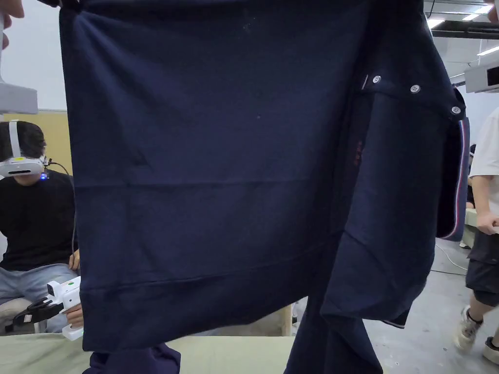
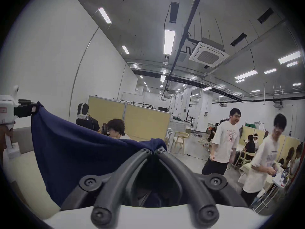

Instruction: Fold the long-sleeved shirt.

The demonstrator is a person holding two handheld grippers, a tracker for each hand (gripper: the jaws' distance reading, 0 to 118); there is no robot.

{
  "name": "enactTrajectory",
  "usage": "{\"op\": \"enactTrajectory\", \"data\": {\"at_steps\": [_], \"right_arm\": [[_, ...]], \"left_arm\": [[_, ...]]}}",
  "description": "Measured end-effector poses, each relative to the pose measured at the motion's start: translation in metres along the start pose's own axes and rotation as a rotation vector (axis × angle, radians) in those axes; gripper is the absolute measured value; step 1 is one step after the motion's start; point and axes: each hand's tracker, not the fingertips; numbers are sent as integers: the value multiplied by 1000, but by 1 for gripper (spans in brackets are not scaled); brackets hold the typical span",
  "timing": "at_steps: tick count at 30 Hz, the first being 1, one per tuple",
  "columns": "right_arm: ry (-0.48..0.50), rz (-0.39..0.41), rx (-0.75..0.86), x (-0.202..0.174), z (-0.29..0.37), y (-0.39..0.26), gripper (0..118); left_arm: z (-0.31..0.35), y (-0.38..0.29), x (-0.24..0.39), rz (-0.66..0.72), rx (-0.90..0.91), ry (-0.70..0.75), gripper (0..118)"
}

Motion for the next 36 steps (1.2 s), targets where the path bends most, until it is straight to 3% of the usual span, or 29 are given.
{"op": "enactTrajectory", "data": {"at_steps": [8,17,22,26,32,36], "right_arm": [[0,10,30,-8,-65,-14,1],[50,-6,-28,-23,-126,-86,1],[131,-72,-139,-43,-130,-206,1],[161,-93,-281,-74,-114,-338,1],[228,-82,-545,-157,-35,-539,1],[244,-103,-695,-197,32,-612,1]], "left_arm": [[-63,-16,-10,5,33,31,0],[-95,-126,6,5,-66,17,0],[-90,-253,7,-31,-181,-40,0],[-56,-380,20,32,-332,-66,0],[23,-570,45,79,-591,-91,0],[79,-639,51,98,-737,-87,0]]}}
